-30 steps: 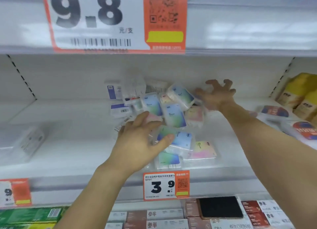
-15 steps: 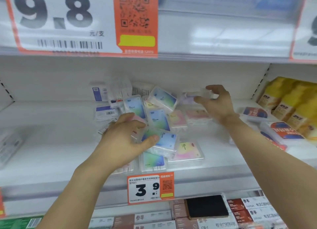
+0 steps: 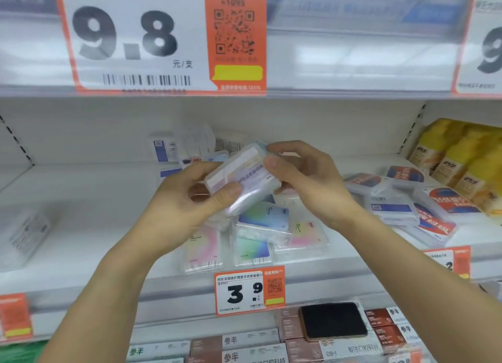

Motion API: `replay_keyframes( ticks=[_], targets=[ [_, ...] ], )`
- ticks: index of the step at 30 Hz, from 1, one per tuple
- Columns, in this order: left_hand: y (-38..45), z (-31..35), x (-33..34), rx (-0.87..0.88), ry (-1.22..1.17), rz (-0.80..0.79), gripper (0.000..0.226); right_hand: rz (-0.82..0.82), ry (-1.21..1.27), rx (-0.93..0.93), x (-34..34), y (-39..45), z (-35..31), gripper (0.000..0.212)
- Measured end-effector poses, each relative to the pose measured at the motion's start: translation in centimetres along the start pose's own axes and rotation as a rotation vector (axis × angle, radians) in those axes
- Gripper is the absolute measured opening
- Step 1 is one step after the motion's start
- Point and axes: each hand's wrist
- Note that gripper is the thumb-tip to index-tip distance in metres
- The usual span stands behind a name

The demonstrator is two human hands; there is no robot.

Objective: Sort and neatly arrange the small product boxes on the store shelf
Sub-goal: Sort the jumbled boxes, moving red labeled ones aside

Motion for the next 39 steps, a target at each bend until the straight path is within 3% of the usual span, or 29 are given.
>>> replay_keyframes(
  ticks=[6,8,12,18,20,25,29,34,36,39],
  targets=[
    [-0.8,-1.3,-2.3,-0.095,-0.335,0.057,0.034,0.018,-0.02,0.037,1.1,1.5,0.3,0.017],
    [-1.1,-1.2,-2.9,-0.171,-0.51,0.095,0.035,0.051,-0.126,0.049,1.4,2.1,0.4,0.022],
    [-1.6,-0.7,-4.2,-0.32,-0.633,0.199,0.043,-0.149,-0.164,0.08,2.4,2.9,-0.5,0.028],
    [-3.1,-1.3,-6.8,-0.321,-0.543,0.272,0.044,-0.187,-0.761,-0.045,4.8,5.9,-0.2,0.023],
    [-3.7,-1.8,-7.8,-0.343,-0.519,0.312,0.042,-0.261,-0.89,-0.024,6.5,7.0,-0.2,0.034],
    [-5.4,-2.7,-9.5,-0.369,-0.572,0.393,0.032,-0.4,-1.089,0.047,11.6,8.8,0.7,0.095],
    [-5.8,-3.1,-10.9,-0.362,-0.6,0.395,0.027,-0.498,-1.26,0.198,13.0,8.8,0.4,0.103],
    [-5.8,-3.2,-12.4,-0.353,-0.601,0.427,0.023,-0.514,-1.474,0.21,12.6,9.1,-1.4,0.079],
    [-5.7,-3.2,-12.9,-0.337,-0.599,0.435,0.026,-0.415,-1.466,0.022,13.0,10.0,-1.8,0.058],
    [-5.7,-3.7,-13.5,-0.327,-0.58,0.451,0.029,-0.313,-1.209,-0.191,15.0,11.4,-1.7,0.035]
  ],
)
Point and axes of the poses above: each hand's wrist, its own y-axis towards the middle knuckle, its own x-axis out of the palm, z = x × y, and after that the axes turned 2 degrees about -z, right-handed
